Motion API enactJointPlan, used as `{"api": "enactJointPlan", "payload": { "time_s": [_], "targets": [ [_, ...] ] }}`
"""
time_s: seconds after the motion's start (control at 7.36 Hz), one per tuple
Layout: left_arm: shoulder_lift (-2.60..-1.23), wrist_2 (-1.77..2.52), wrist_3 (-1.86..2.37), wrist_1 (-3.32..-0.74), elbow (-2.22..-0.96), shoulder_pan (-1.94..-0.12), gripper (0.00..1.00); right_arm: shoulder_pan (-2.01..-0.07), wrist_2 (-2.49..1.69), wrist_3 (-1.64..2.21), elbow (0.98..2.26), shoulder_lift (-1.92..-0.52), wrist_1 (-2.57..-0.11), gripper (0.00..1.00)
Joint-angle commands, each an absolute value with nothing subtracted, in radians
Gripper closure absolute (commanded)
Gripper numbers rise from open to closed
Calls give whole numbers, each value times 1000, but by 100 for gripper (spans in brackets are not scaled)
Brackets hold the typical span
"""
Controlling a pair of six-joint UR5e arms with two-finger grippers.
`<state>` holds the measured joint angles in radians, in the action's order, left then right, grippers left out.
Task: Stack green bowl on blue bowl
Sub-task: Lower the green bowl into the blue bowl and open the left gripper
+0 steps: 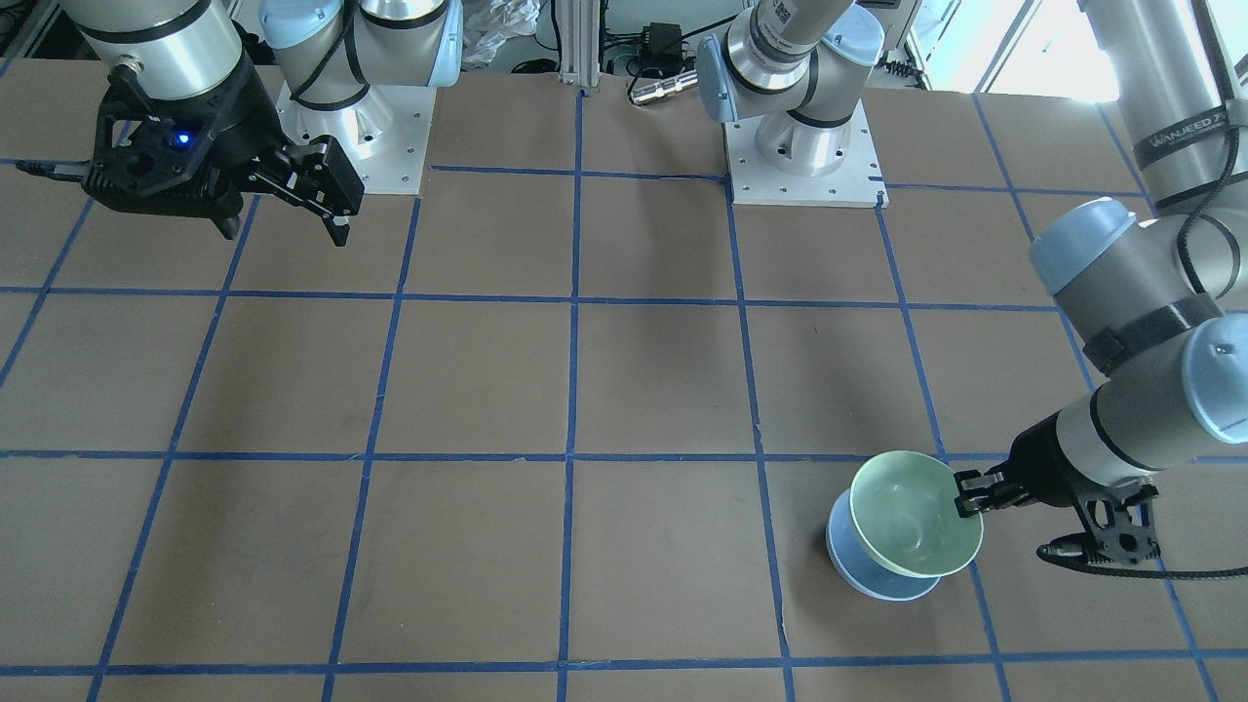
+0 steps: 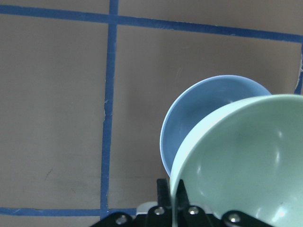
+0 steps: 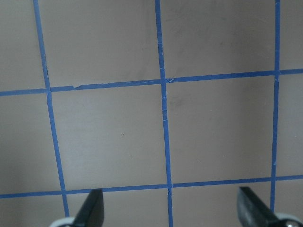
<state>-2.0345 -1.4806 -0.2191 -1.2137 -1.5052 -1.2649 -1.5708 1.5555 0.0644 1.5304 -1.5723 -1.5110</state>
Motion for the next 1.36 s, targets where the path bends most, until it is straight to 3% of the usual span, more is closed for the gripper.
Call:
{"api": "enactJointPlan", "payload": {
  "time_s": [0.0, 0.54, 0.68, 0.81, 0.95, 1.22],
  "targets": [
    [-2069, -1491, -238, -1169, -1506, -1269, 100, -1571, 1555, 64, 1529, -1572, -1511, 0],
    [-2092, -1482, -241, -1150, -1517, -1269, 100, -1571, 1555, 64, 1529, -1572, -1511, 0],
    [-2094, -1482, -239, -1150, -1522, -1269, 87, -1571, 1555, 64, 1529, -1572, -1511, 0],
    [-2094, -1479, -239, -1149, -1522, -1269, 28, -1571, 1555, 64, 1529, -1572, -1511, 0],
    [-2092, -1480, -242, -1149, -1514, -1269, 6, -1571, 1555, 64, 1529, -1572, -1511, 0],
    [-2027, -1479, -236, -1181, -1511, -1296, 1, -1571, 1555, 64, 1529, -1572, -1511, 0]
  ]
}}
